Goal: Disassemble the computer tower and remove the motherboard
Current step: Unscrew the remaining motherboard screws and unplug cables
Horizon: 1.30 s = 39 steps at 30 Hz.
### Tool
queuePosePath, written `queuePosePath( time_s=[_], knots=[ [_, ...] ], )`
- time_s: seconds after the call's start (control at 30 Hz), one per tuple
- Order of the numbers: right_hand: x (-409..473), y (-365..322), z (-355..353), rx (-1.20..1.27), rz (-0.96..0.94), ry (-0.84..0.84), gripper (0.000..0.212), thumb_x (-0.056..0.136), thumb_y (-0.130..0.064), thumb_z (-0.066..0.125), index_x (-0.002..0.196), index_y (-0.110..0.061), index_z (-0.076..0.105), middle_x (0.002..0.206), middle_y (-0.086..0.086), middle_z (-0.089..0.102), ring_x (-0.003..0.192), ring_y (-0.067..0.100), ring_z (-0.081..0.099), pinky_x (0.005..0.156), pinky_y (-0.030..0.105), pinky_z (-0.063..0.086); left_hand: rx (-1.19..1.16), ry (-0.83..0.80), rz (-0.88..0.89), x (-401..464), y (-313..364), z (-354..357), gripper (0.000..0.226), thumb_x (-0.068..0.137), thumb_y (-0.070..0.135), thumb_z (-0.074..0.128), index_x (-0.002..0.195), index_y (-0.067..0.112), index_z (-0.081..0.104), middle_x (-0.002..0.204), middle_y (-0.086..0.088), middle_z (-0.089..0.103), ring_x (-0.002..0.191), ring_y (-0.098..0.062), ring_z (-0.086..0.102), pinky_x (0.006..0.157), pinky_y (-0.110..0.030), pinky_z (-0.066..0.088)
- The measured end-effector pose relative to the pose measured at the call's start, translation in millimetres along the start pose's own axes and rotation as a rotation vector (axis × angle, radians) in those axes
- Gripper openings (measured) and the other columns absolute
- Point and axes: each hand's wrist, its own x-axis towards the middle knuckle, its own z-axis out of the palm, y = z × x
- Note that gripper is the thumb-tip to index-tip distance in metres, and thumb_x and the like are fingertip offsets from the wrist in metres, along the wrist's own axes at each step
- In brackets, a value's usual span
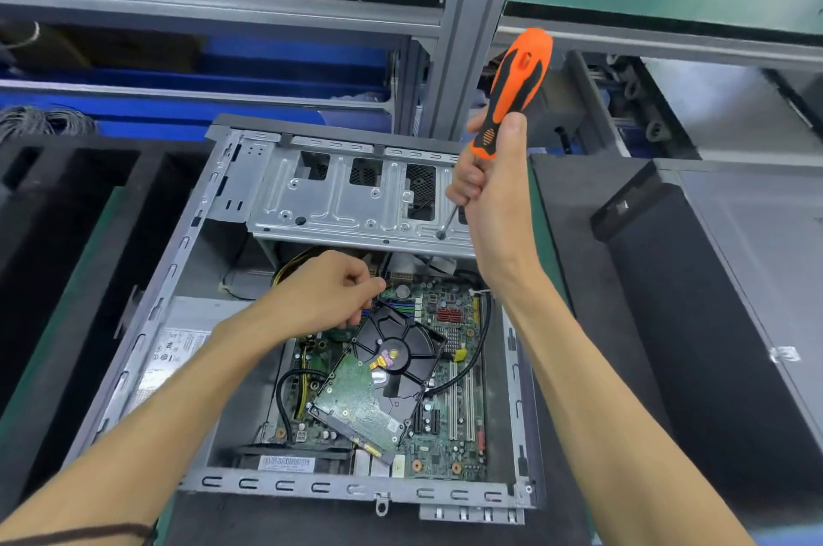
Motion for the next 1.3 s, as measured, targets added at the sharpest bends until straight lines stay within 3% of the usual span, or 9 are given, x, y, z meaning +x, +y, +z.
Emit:
queuePosePath(
  time_s=[0.43, 0.6, 0.87, 1.3],
  knots=[
    [-8.9, 2.3, 4.2, -0.114, -0.042, -0.024, 0.045, 0.092, -0.062, 0.033, 0.098, -0.021, 0.05, 0.065, -0.009, 0.024, 0.056, 0.01, 0.023, 0.058, 0.026, 0.026, 0.0, -0.013, 0.0, 5.5, -3.8, 2.0, 0.038, 0.098, 0.038, 0.055, 0.069, 0.014, 0.061, 0.054, 0.003, 0.066, 0.048, -0.008, 0.059, 0.055, -0.021, 0.043],
    [-9.4, 3.7, 5.0, -0.126, -0.025, -0.028, 0.046, 0.092, -0.062, 0.034, 0.099, -0.021, 0.051, 0.065, -0.014, 0.026, 0.057, 0.009, 0.024, 0.059, 0.025, 0.026, 0.0, -0.009, 0.001, 5.5, -3.8, 1.0, 0.037, 0.098, 0.038, 0.055, 0.069, 0.015, 0.06, 0.053, 0.004, 0.065, 0.047, -0.008, 0.058, 0.047, -0.015, 0.039],
    [-8.3, 2.5, 4.0, -0.106, -0.021, -0.028, 0.047, 0.09, -0.064, 0.034, 0.098, -0.021, 0.052, 0.065, -0.011, 0.025, 0.057, 0.01, 0.023, 0.06, 0.025, 0.027, -0.009, -0.008, -0.002, 6.4, -5.6, -1.2, 0.038, 0.097, 0.039, 0.056, 0.069, 0.014, 0.061, 0.052, 0.005, 0.065, 0.05, -0.01, 0.062, 0.063, -0.027, 0.051],
    [-5.6, 3.0, 1.6, -0.079, -0.044, -0.028, 0.047, 0.091, -0.062, 0.034, 0.098, -0.019, 0.05, 0.065, -0.009, 0.022, 0.056, 0.011, 0.021, 0.057, 0.025, 0.025, -0.003, 0.003, 0.008, 4.8, -0.3, -4.9, 0.037, 0.098, 0.037, 0.056, 0.069, 0.014, 0.061, 0.052, 0.004, 0.065, 0.049, -0.009, 0.06, 0.061, -0.026, 0.05]
  ],
)
